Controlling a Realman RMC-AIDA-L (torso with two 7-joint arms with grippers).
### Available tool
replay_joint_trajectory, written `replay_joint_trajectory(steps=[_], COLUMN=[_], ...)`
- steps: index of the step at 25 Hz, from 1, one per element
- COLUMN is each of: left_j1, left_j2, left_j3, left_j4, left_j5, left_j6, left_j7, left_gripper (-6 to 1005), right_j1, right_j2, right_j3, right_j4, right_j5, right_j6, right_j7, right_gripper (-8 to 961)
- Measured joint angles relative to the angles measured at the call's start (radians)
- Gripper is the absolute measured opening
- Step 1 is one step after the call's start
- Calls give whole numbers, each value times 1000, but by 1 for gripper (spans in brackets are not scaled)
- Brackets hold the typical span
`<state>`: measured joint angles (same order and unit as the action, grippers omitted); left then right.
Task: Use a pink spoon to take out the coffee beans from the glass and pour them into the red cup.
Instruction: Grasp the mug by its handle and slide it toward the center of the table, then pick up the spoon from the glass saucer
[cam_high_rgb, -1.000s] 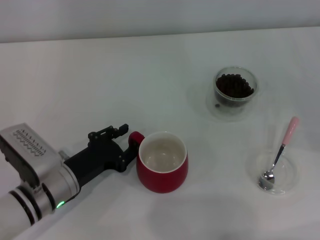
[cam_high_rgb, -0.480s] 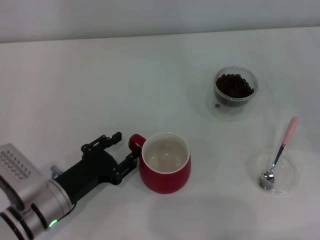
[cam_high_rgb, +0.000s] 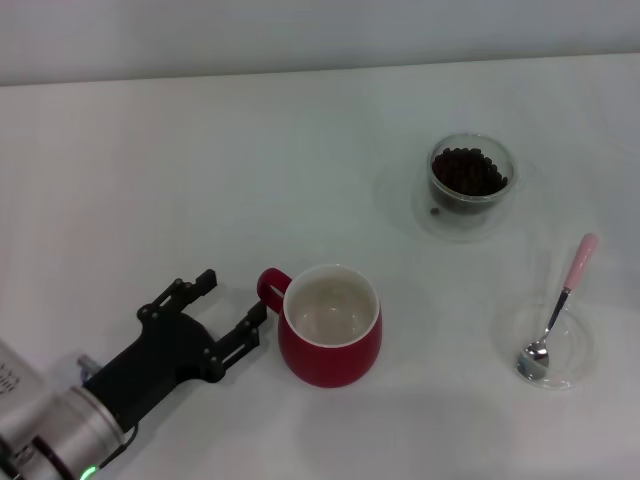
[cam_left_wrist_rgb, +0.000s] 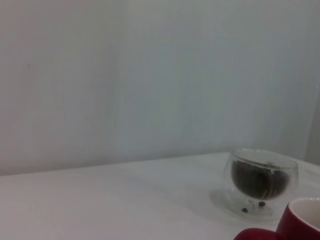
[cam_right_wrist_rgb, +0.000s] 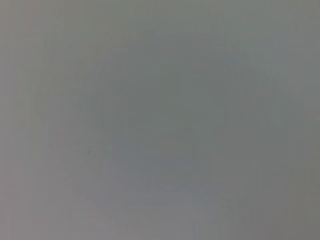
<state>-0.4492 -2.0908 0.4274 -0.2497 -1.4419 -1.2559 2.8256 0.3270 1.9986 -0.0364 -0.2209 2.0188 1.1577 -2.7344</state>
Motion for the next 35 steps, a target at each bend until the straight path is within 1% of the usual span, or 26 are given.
replay_joint_trajectory(steps=[3, 4, 5, 7, 9, 12, 13, 17, 20, 22, 25, 27, 30, 35], left_j1=[29, 47, 47, 76, 88, 102, 119, 137, 151, 153, 156, 156, 157, 152], left_j2=[1, 1, 1, 2, 2, 3, 5, 7, 6, 6, 7, 8, 9, 10], left_j3=[-9, -22, -22, -36, -38, -43, -51, -53, -53, -53, -53, -53, -53, -53], left_j4=[3, 7, 7, 11, 18, 30, 49, 79, 107, 114, 130, 140, 168, 193], left_j5=[-4, -4, -4, -4, -4, -6, -18, -51, -136, -158, -211, -227, -234, -235], left_j6=[-34, -55, -55, -96, -118, -142, -173, -206, -210, -209, -209, -210, -211, -213], left_j7=[0, 0, 0, 1, 2, 2, 2, 2, 2, 2, 1, -2, -3, -6], left_gripper=[707, 718, 729, 750, 772, 771, 770, 771, 772, 772, 771, 771, 771, 770], right_j1=[-11, -21, -21, -34, -49, -70, -78, -108, -129, -140, -150, -156, -161, -165], right_j2=[-1, -2, -2, -2, -3, -4, -4, -8, -12, -17, -40, -63, -106, -156], right_j3=[0, -16, -16, -52, -95, -125, -134, -166, -172, -172, -172, -172, -172, -172], right_j4=[-5, -12, -12, -18, -26, -36, -43, -80, -140, -177, -206, -213, -216, -216], right_j5=[-1, -3, -3, -5, -6, -7, -9, -52, -139, -204, -303, -374, -487, -611], right_j6=[0, 0, 0, -3, -11, -20, -24, -40, -61, -76, -84, -80, -56, 37], right_j7=[-2, -2, -2, 0, 7, 42, 65, 184, 341, 455, 625, 747, 928, 1129], right_gripper=[778, 778, 778, 778, 778, 778, 778, 778, 779, 779, 780, 780, 781, 782])
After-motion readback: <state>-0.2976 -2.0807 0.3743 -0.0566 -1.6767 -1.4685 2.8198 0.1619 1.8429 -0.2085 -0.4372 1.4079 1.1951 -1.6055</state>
